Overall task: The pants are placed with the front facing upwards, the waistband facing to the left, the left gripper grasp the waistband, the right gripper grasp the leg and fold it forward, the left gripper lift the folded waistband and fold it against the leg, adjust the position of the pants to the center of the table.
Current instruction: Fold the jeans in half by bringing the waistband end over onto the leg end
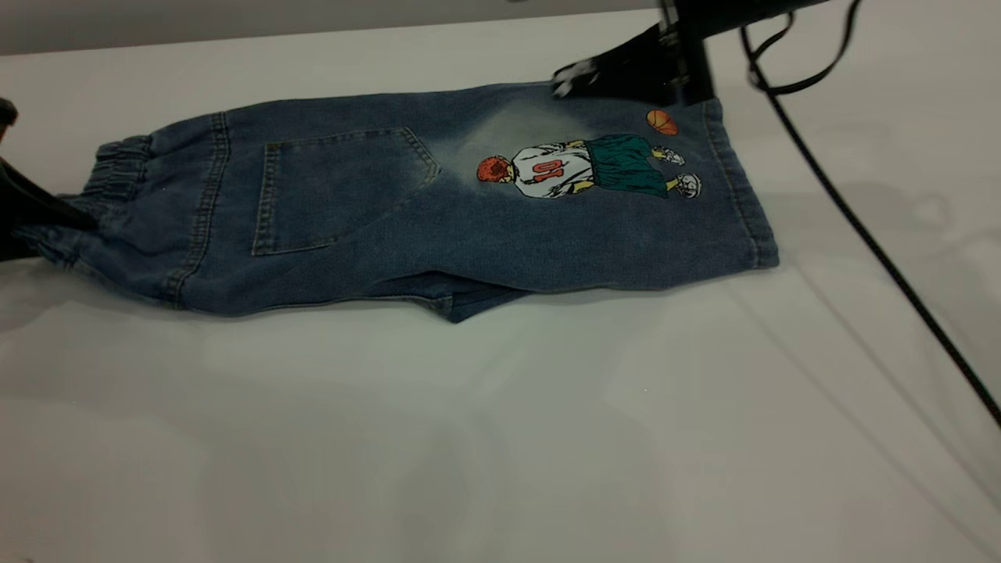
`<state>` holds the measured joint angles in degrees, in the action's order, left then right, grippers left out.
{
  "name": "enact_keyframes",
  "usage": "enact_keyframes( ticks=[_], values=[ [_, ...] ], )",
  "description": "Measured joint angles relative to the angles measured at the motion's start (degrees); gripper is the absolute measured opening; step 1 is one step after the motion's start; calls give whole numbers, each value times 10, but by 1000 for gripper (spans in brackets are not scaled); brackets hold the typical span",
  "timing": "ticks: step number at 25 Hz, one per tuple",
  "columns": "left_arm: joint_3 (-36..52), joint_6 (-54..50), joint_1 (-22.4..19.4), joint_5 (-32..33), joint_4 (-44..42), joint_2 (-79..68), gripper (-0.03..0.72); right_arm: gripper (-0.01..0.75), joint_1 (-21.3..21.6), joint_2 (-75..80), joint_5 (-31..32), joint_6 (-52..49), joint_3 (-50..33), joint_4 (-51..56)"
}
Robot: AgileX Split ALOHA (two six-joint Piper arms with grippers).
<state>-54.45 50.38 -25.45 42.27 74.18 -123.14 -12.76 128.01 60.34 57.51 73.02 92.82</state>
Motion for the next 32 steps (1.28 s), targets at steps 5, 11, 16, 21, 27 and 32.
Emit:
enact_keyframes(
  ticks=[5, 11, 16, 21, 27, 32],
  values=[
    [0, -1, 0, 20, -3, 25, 153, 560, -42, 0, -93, 0, 0, 1],
    [0, -1, 19, 35, -7, 49, 153, 537, -77, 33, -156, 0, 28, 3],
    [0, 1, 59, 35, -7, 69, 153, 529, -103, 80, -122, -21, 72, 7],
    [0, 1, 97, 37, -9, 95, 153, 529, -128, 109, -123, -36, 104, 8],
    [0, 1, 109, 50, -10, 147, 153, 529, -141, 136, -142, -47, 118, 10],
    [0, 1, 109, 73, -10, 206, 153, 529, -141, 155, -128, -60, 128, 12]
  ],
)
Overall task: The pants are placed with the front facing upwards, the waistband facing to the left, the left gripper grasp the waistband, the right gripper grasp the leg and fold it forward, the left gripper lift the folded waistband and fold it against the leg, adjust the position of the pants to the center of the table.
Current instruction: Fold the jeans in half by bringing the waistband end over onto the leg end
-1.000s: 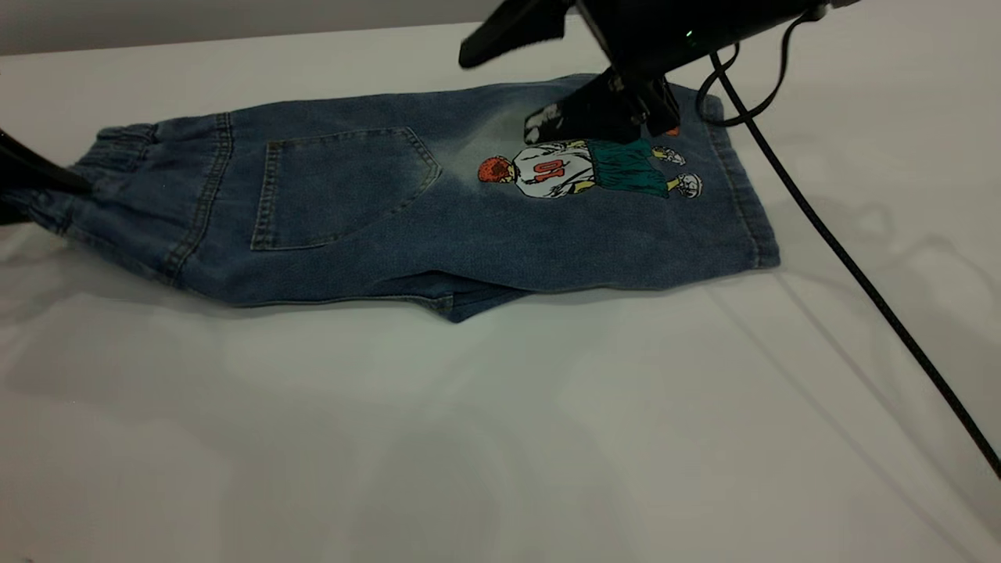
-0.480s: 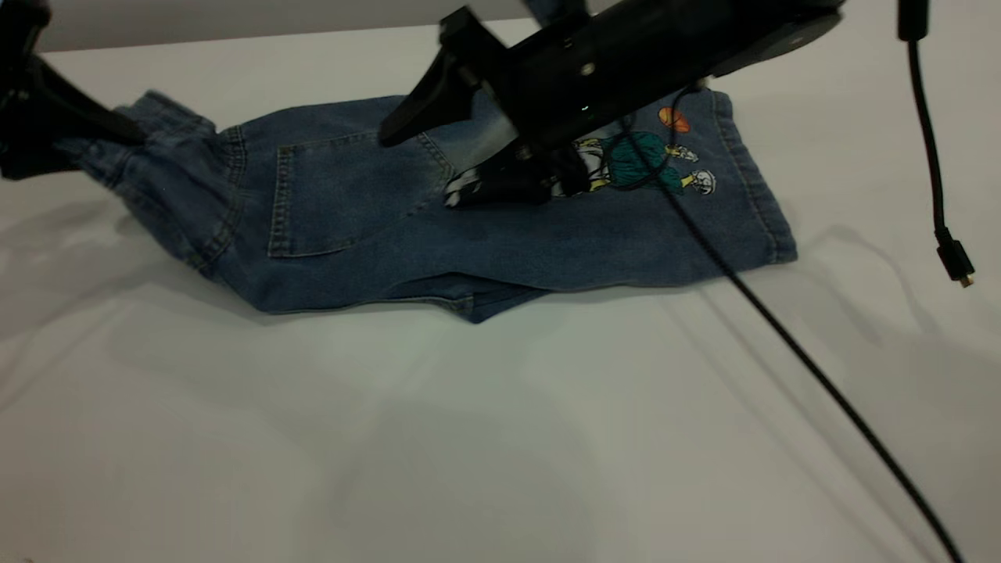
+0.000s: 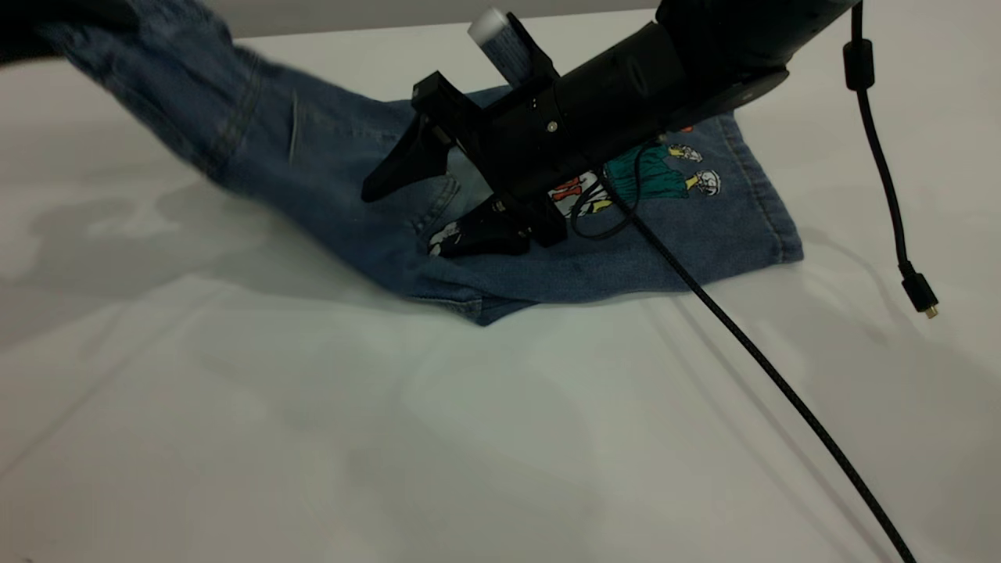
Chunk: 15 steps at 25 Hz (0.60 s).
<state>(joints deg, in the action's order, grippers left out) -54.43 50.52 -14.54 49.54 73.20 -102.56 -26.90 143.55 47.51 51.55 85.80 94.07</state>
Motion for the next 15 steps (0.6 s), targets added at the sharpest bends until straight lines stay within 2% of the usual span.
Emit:
enact_keyframes(
  ticks=[5, 10, 15],
  values=[
    [0, 0, 10, 17, -1, 48, 153, 529, -16, 0, -1, 0, 10, -3],
    [-9, 0, 59, 9, 3, 57, 153, 529, -34, 0, -3, 0, 10, -4],
    [-32, 1, 115, 1, 1, 57, 153, 529, -35, 0, -4, 0, 10, -4]
  ],
)
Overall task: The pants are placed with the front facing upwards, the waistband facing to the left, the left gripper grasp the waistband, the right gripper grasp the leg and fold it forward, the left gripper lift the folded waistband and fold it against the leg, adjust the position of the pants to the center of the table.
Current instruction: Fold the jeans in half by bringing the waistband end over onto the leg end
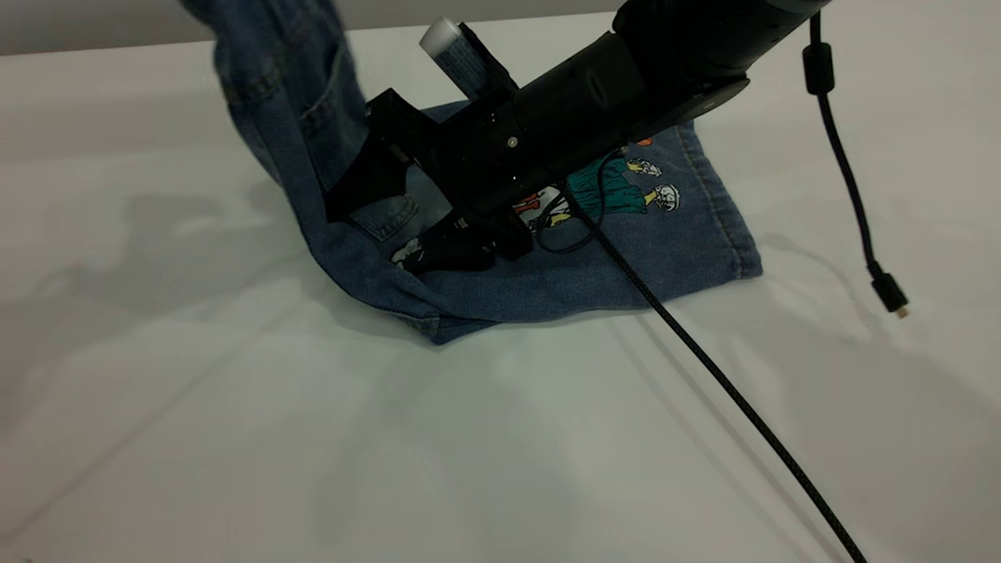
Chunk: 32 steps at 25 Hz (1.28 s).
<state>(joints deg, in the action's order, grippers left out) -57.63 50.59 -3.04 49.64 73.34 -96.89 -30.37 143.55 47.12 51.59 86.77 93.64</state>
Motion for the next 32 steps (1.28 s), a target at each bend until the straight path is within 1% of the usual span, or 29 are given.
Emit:
enact_keyframes(
  ticks=[3, 11, 17, 21, 24, 29, 32],
  values=[
    [-9, 0, 18, -3, 5, 0, 153, 529, 3, -2, 12, 0, 0, 0],
    [-9, -5, 17, 5, 3, 0, 153, 529, 8, -3, 50, 11, 1, -2],
    [-9, -4, 17, 5, 0, 0, 153, 529, 26, -21, 86, 36, 1, 13],
    [-9, -4, 17, 7, -5, 0, 153, 529, 50, -45, 84, 39, 1, -2],
    [-9, -4, 17, 11, -18, 0, 153, 529, 75, -50, 82, 28, 1, -28],
    [-9, -3, 17, 12, -17, 0, 153, 529, 127, -50, 74, -5, 1, -107],
    [-9, -3, 17, 16, -16, 0, 153, 529, 150, -48, 63, -21, 0, -167]
  ],
)
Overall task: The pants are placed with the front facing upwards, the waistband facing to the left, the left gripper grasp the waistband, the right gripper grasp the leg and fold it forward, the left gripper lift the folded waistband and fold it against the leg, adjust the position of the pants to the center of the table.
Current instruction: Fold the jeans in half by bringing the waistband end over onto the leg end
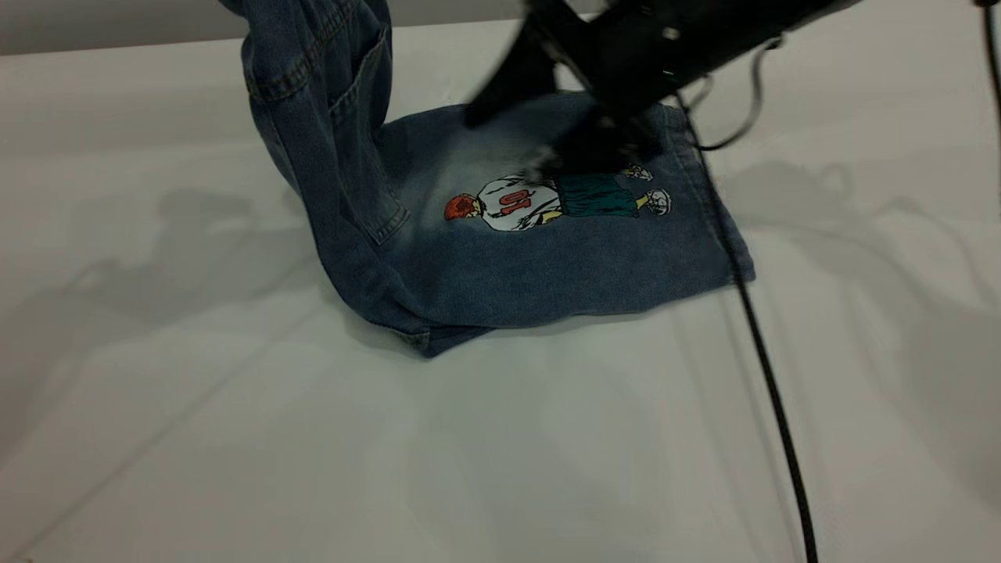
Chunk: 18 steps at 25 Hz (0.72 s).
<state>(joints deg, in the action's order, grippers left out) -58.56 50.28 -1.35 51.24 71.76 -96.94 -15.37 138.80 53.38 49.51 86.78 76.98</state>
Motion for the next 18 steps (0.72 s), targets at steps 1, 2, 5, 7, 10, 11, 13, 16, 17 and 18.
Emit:
enact_keyframes(
  ticks=[1, 2, 5, 7, 10, 11, 13, 16, 17, 18],
  values=[
    [0, 0, 0, 1, 1, 0, 153, 529, 5, 0, -2, 0, 0, -17],
    [0, 0, 0, 1, 1, 0, 153, 529, 6, 0, -9, 0, 0, -31],
    [0, 0, 1, 9, 3, 0, 153, 529, 5, 0, -30, -7, 0, -53],
    [-3, 0, 9, 10, 5, 0, 153, 529, 5, 0, -37, -7, 0, -52],
    [-19, 2, 30, 9, 4, 0, 153, 529, 5, 0, -37, -10, 0, -52],
    [-27, 2, 41, 5, 4, 0, 153, 529, 5, 0, -37, -10, 0, -53],
    [-44, 2, 61, -12, 3, 0, 153, 529, 5, 0, -37, -11, 0, -53],
    [-66, 1, 96, -32, 3, -1, 153, 529, 5, 0, -38, -11, 0, -53],
    [-68, 1, 104, -37, 5, -1, 153, 529, 5, 0, -38, -11, 0, -53],
    [-68, 1, 115, -42, 7, -3, 153, 529, 5, 0, -38, -11, 0, -53]
  ],
)
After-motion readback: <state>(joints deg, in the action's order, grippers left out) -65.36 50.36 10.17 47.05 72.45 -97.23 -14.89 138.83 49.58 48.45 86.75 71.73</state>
